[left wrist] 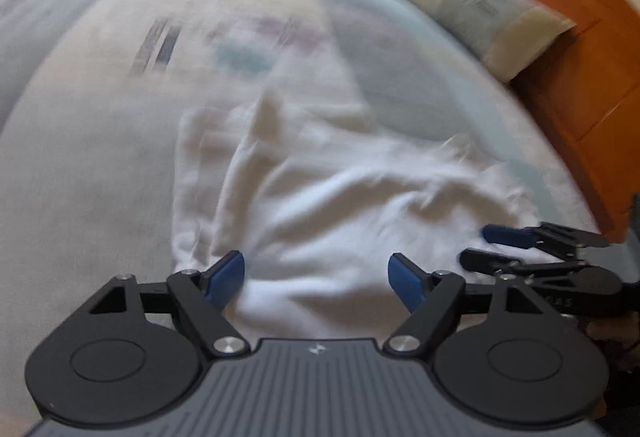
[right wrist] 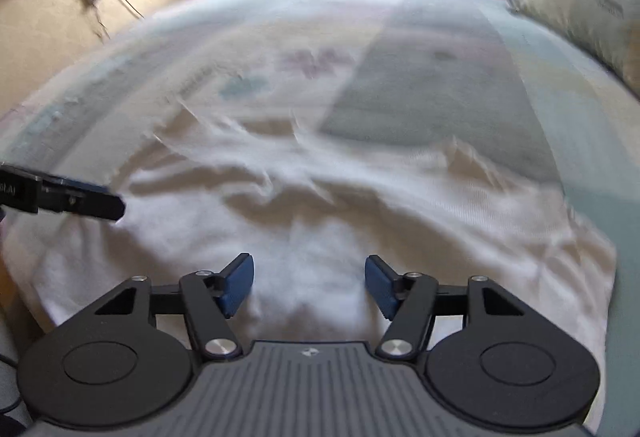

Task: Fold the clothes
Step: 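Open both grippers and withdraw them from the folded sweatshirt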

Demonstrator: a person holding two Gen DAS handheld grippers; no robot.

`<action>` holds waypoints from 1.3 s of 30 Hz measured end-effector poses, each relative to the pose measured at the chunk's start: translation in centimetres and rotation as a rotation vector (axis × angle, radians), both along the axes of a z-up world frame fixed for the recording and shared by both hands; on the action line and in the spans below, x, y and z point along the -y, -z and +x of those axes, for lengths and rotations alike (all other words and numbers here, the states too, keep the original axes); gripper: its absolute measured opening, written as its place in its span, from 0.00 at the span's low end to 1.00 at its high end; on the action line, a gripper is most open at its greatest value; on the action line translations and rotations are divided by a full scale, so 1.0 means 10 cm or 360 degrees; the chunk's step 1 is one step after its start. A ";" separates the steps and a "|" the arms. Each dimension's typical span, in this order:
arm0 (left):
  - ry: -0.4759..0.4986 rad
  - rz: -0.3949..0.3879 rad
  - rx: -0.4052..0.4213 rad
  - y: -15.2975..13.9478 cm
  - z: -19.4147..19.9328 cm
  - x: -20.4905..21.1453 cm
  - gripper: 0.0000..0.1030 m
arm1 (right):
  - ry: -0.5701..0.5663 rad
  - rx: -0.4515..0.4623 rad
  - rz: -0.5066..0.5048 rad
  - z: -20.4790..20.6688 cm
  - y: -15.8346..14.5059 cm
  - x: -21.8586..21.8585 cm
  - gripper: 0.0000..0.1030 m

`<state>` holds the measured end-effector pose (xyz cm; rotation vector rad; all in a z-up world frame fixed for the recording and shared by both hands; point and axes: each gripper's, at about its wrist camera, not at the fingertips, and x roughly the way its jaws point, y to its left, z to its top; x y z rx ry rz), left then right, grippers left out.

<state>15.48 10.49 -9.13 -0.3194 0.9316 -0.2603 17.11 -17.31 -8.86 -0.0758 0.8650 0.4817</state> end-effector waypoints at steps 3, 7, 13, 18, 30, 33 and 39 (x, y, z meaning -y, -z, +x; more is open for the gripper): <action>-0.0004 -0.0009 0.0073 -0.10 -0.06 -0.04 0.76 | 0.0024 -0.0010 0.0064 -0.03 0.03 0.04 0.73; 0.0023 -0.0087 0.0179 -0.31 -0.02 -0.19 0.77 | 0.0013 -0.0013 0.0080 -0.05 0.06 0.04 0.80; 0.0057 -0.0076 0.0005 -0.10 0.05 -0.17 0.77 | 0.0013 0.0005 0.0032 -0.08 0.07 -0.05 0.86; 0.0073 -0.0109 0.0026 -0.08 -0.17 -0.24 0.77 | -0.0013 0.0004 -0.0005 -0.08 0.07 -0.08 0.88; -0.0127 -0.0404 -0.0102 0.09 0.20 -0.90 0.77 | -0.0031 -0.0003 -0.0056 -0.09 0.08 -0.15 0.95; -0.0141 -0.0512 -0.0178 0.20 0.30 -0.95 0.77 | -0.0034 -0.0004 -0.0063 -0.09 0.08 -0.16 0.96; -0.0055 -0.0649 -0.0250 0.28 0.54 -0.99 0.77 | -0.0049 -0.0001 -0.0045 -0.08 0.10 -0.17 1.00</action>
